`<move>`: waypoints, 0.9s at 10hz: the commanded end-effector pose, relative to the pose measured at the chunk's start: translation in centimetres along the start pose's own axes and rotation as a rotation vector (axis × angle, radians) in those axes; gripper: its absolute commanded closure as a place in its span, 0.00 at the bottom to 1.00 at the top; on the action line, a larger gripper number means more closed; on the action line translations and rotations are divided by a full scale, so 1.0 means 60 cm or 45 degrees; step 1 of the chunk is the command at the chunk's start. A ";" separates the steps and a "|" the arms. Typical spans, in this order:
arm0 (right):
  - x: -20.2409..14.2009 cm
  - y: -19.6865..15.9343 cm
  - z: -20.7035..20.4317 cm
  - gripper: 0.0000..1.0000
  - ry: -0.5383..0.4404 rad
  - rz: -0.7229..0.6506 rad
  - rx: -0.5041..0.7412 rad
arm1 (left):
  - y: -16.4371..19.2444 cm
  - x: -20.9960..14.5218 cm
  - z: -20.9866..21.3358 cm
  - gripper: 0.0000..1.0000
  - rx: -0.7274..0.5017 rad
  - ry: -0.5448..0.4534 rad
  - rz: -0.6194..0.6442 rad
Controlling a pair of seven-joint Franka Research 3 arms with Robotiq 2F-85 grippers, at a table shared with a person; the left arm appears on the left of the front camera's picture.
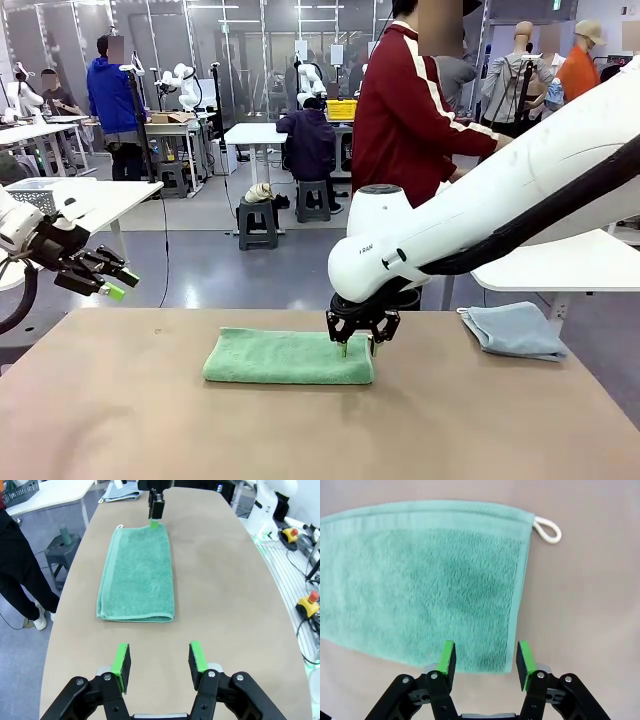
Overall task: Fold the towels and place them in the basket.
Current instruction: When a person lays out a Towel with hook on the table, fold it in half twice.
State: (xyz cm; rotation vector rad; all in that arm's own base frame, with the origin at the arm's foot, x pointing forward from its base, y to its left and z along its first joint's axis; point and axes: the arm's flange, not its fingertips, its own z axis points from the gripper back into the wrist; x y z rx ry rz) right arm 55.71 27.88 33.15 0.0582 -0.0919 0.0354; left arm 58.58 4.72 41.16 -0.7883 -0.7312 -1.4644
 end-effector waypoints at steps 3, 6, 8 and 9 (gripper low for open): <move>0.037 0.006 -0.030 0.38 -0.015 -0.055 -0.057 | -0.001 0.000 -0.001 0.39 -0.008 0.007 -0.003; 0.034 -0.007 -0.033 0.38 0.005 -0.024 -0.014 | -0.001 0.000 -0.001 0.39 -0.008 0.007 -0.003; 0.034 -0.007 -0.033 0.38 0.005 -0.024 -0.014 | -0.001 0.000 -0.001 0.39 -0.008 0.007 -0.003; 0.034 -0.007 -0.033 0.38 0.005 -0.024 -0.014 | -0.001 0.000 -0.001 0.39 -0.008 0.007 -0.003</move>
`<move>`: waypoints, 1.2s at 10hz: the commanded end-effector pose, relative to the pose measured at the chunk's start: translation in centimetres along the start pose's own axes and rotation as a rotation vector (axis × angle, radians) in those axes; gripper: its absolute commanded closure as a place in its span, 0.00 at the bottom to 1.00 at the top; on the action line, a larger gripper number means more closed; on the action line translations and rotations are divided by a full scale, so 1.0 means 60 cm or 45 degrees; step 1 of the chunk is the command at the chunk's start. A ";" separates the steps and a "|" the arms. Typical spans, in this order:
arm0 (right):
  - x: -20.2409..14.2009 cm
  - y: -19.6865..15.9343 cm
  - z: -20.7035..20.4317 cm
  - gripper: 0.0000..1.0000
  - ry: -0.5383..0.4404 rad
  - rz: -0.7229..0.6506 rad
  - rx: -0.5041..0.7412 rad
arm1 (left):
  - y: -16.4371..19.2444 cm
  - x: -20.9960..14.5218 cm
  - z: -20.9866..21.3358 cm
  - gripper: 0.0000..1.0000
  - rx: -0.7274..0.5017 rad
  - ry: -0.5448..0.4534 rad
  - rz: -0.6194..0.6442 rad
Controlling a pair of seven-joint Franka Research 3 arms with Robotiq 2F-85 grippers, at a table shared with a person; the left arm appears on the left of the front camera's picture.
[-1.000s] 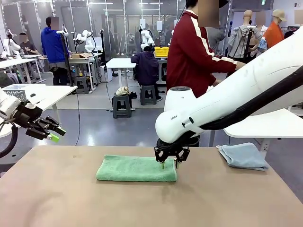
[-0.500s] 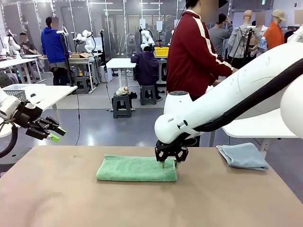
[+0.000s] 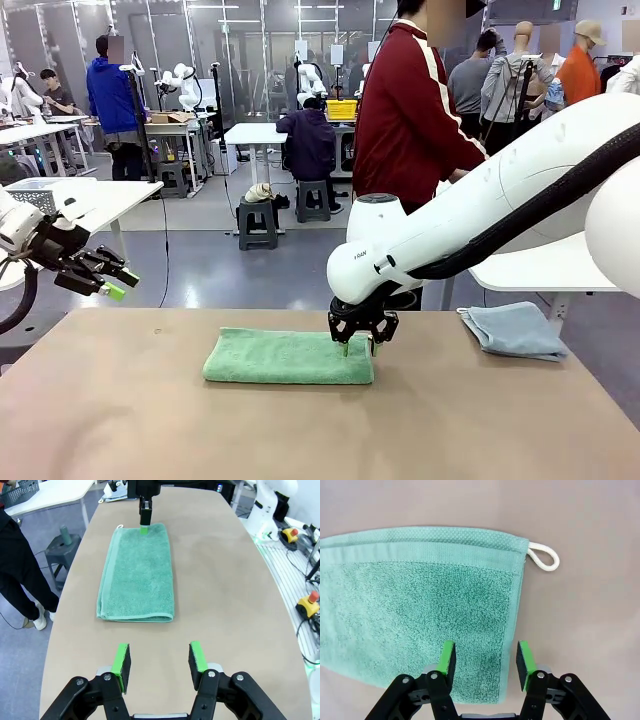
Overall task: Fold the towels and place them in the basket.
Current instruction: When a person lays out a Towel with hook on the table, fold it in half twice.
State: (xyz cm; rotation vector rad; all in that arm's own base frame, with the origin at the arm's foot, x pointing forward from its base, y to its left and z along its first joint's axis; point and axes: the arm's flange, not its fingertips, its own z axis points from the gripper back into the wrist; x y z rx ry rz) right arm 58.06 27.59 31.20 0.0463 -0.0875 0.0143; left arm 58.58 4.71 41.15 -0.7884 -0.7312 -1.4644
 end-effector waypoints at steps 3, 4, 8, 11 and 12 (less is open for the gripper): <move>0.002 -0.010 -0.007 0.38 0.027 -0.006 0.045 | -0.001 0.000 0.000 0.39 -0.008 0.007 -0.003; 0.001 -0.014 -0.007 0.38 0.023 -0.019 0.058 | -0.001 0.000 0.000 0.39 -0.008 0.007 -0.003; -0.003 -0.023 -0.006 0.38 0.027 -0.032 0.075 | -0.001 0.000 0.000 0.39 -0.008 0.007 -0.003; -0.001 -0.032 -0.009 0.38 0.026 -0.033 0.100 | -0.001 0.000 0.000 0.39 -0.008 0.007 -0.003; -0.001 -0.035 -0.010 0.38 0.020 -0.034 0.116 | -0.001 0.000 0.000 0.39 -0.008 0.007 -0.003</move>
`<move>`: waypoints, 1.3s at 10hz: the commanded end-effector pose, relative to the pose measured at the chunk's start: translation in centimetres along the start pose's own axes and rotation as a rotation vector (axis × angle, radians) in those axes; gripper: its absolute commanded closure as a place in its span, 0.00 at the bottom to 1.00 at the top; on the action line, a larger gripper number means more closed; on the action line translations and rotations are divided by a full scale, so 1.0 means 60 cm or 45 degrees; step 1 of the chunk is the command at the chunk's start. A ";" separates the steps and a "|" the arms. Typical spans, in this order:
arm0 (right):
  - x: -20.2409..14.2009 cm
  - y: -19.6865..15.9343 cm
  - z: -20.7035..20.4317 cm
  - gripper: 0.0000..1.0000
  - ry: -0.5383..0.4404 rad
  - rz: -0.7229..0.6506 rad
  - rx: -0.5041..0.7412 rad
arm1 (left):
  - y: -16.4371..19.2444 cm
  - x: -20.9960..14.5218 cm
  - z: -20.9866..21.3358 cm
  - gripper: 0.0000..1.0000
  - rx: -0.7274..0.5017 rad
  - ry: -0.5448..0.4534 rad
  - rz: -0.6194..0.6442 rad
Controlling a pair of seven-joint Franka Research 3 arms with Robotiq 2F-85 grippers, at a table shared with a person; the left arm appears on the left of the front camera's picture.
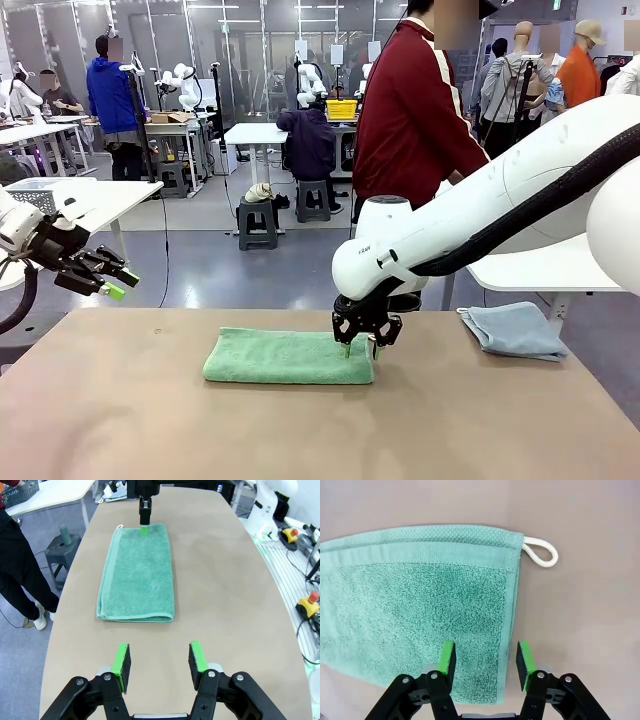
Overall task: Fold the towels and place them in the basket.
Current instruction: When a person lays out a Towel with hook on the table, fold it in half twice.
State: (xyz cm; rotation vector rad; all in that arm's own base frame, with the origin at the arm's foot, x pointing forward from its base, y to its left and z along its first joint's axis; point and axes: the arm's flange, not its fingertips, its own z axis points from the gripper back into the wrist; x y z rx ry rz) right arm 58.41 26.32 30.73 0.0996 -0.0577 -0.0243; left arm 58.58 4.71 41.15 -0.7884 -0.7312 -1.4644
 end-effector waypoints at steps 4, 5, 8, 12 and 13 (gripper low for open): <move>-0.004 -0.019 -0.005 0.38 0.002 0.032 0.075 | -0.001 0.000 0.000 0.39 -0.008 0.007 -0.003; -0.004 -0.019 -0.006 0.38 0.007 0.033 0.078 | -0.001 0.000 0.000 0.39 -0.008 0.007 -0.003; -0.003 -0.020 -0.008 0.53 -0.015 0.020 0.059 | -0.001 0.000 0.000 0.39 -0.008 0.007 -0.003; -0.001 -0.028 -0.006 0.53 -0.023 0.015 0.037 | -0.001 0.000 0.000 0.39 -0.008 0.007 -0.003; 0.000 -0.029 -0.007 0.53 -0.020 0.018 0.036 | -0.001 0.000 0.000 0.39 -0.008 0.007 -0.003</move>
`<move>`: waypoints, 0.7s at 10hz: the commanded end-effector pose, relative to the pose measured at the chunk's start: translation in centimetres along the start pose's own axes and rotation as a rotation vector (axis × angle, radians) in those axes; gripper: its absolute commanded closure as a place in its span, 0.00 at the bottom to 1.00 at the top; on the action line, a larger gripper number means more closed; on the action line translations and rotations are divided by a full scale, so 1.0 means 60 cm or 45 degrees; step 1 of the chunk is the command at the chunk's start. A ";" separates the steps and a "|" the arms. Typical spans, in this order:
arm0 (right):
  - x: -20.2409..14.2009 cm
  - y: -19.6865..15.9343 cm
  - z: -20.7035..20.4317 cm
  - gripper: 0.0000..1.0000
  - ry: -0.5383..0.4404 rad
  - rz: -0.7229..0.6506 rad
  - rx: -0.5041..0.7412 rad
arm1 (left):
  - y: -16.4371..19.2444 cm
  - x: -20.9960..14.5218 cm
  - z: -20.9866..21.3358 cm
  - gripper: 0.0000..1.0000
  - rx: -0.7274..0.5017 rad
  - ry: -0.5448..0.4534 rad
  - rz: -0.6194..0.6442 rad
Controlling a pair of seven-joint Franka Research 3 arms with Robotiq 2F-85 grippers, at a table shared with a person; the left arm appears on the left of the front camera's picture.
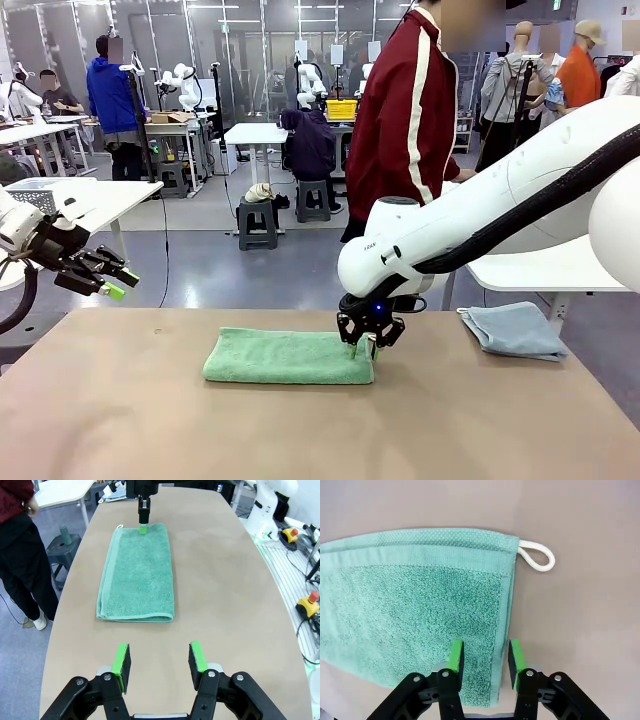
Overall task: Fold the towels and place them in the basket.
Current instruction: When a person lays out a Towel with hook on the table, fold it in half twice.
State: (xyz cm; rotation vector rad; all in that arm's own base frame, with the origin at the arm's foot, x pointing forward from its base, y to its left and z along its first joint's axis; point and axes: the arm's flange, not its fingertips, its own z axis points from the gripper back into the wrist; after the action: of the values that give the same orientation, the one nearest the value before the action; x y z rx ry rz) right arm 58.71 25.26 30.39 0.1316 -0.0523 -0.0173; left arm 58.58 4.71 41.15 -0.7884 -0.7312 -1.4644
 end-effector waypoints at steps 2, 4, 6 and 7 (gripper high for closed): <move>-0.005 -0.012 -0.007 0.53 -0.022 0.021 0.001 | -0.001 0.000 0.000 0.39 -0.008 0.007 -0.003; -0.005 -0.012 -0.011 0.53 -0.024 0.029 0.014 | -0.001 0.000 0.000 0.39 -0.008 0.007 -0.003; -0.005 -0.012 -0.012 0.71 -0.028 0.025 0.010 | -0.001 0.000 0.000 0.39 -0.008 0.007 -0.003; -0.006 -0.013 -0.011 0.71 -0.038 0.024 0.007 | -0.001 0.000 0.000 0.39 -0.008 0.007 -0.003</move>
State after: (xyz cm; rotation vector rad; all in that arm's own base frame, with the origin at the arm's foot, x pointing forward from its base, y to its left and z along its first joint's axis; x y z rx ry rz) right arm 58.53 25.10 29.86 0.1320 -0.0564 -0.0104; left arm 58.58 4.71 41.15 -0.7884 -0.7312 -1.4644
